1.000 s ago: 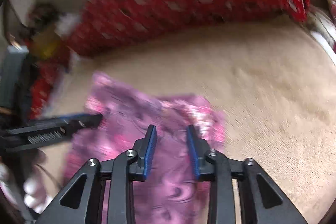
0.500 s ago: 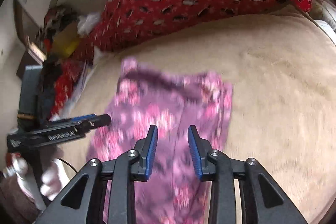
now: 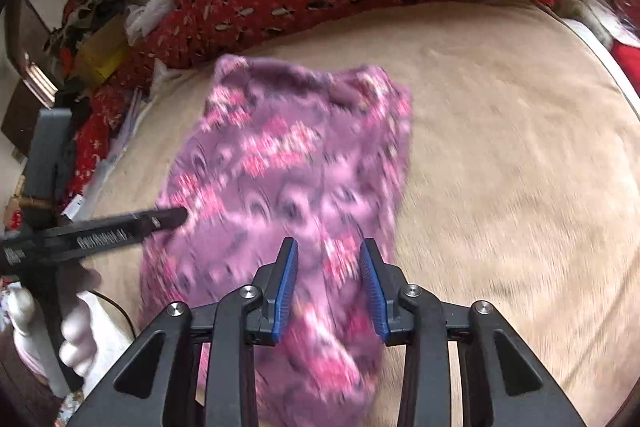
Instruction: Fold small clothes
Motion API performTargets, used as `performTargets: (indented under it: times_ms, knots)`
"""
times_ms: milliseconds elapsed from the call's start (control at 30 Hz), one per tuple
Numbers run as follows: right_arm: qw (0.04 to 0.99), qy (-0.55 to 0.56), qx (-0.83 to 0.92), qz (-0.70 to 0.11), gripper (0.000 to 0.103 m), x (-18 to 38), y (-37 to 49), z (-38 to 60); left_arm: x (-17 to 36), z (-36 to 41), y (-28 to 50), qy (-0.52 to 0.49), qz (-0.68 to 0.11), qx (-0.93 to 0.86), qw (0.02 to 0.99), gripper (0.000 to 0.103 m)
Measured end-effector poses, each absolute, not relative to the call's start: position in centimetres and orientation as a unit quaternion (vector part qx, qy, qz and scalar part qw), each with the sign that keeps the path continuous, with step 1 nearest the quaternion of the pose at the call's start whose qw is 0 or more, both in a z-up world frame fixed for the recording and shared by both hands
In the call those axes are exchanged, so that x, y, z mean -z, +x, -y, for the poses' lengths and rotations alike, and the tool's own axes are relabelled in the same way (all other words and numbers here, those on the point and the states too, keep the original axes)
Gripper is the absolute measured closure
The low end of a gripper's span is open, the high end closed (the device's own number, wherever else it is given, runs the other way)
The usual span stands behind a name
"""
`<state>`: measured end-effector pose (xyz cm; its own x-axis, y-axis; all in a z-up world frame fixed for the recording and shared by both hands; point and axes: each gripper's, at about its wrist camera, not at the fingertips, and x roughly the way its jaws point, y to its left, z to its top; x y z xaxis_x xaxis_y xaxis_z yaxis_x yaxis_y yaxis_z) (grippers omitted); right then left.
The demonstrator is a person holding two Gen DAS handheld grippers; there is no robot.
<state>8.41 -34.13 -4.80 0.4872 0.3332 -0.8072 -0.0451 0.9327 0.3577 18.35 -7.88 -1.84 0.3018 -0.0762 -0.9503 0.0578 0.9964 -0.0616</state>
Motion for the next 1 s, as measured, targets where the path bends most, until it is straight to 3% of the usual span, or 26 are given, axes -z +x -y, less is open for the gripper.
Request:
performTargets:
  times_ms: [200,233,267,300,433,533,600,733,800,833,867,900,1000]
  knots:
    - [0.835,0.191,-0.106,-0.506,0.065,5.7,7.2,35.0,1.1,7.8,17.6,-0.004,-0.588,0.05,0.807,0.047]
    - [0.834,0.193,-0.113,-0.505,0.07,5.6,7.1,34.9,1.0,7.9,17.1,-0.004,-0.588,0.051,0.807,0.047]
    - [0.834,0.194,-0.125,-0.502,0.085,5.4,7.0,34.7,1.0,7.9,17.0,-0.004,-0.589,0.053,0.806,0.047]
    - [0.837,0.192,-0.14,-0.493,0.092,4.9,6.8,34.5,0.9,7.7,16.6,-0.008,-0.59,0.057,0.805,0.047]
    - [0.862,0.189,-0.156,-0.443,0.092,2.5,5.8,34.2,0.9,6.9,15.0,-0.022,-0.597,0.067,0.8,0.047]
    - [0.857,0.172,-0.137,-0.466,0.092,4.1,6.3,34.6,1.5,4.9,14.3,-0.073,-0.612,0.096,0.781,0.047]
    - [0.831,0.174,-0.125,-0.513,0.091,6.9,6.9,35.0,1.9,3.2,13.8,-0.116,-0.628,0.11,0.762,0.047]
    - [0.828,0.251,-0.138,-0.481,0.083,5.8,6.2,36.3,1.8,0.6,12.9,-0.159,-0.628,0.125,0.752,0.047]
    - [0.828,0.248,-0.153,-0.479,0.065,5.1,6.0,36.0,2.3,0.3,12.1,-0.163,-0.63,0.13,0.748,0.047]
    - [0.83,0.234,-0.15,-0.484,0.065,5.2,6.0,35.6,2.9,0.3,11.9,-0.159,-0.636,0.128,0.744,0.047]
    - [0.83,0.222,-0.147,-0.49,0.073,5.5,6.1,35.3,3.4,0.4,11.6,-0.155,-0.643,0.128,0.74,0.047]
    - [0.826,0.208,-0.155,-0.5,0.094,5.8,6.2,34.6,3.8,0.7,11.1,-0.148,-0.646,0.13,0.738,0.047]
    - [0.851,0.191,-0.168,-0.459,0.094,4.0,5.5,34.2,3.7,1.6,10.8,-0.113,-0.639,0.131,0.75,0.047]
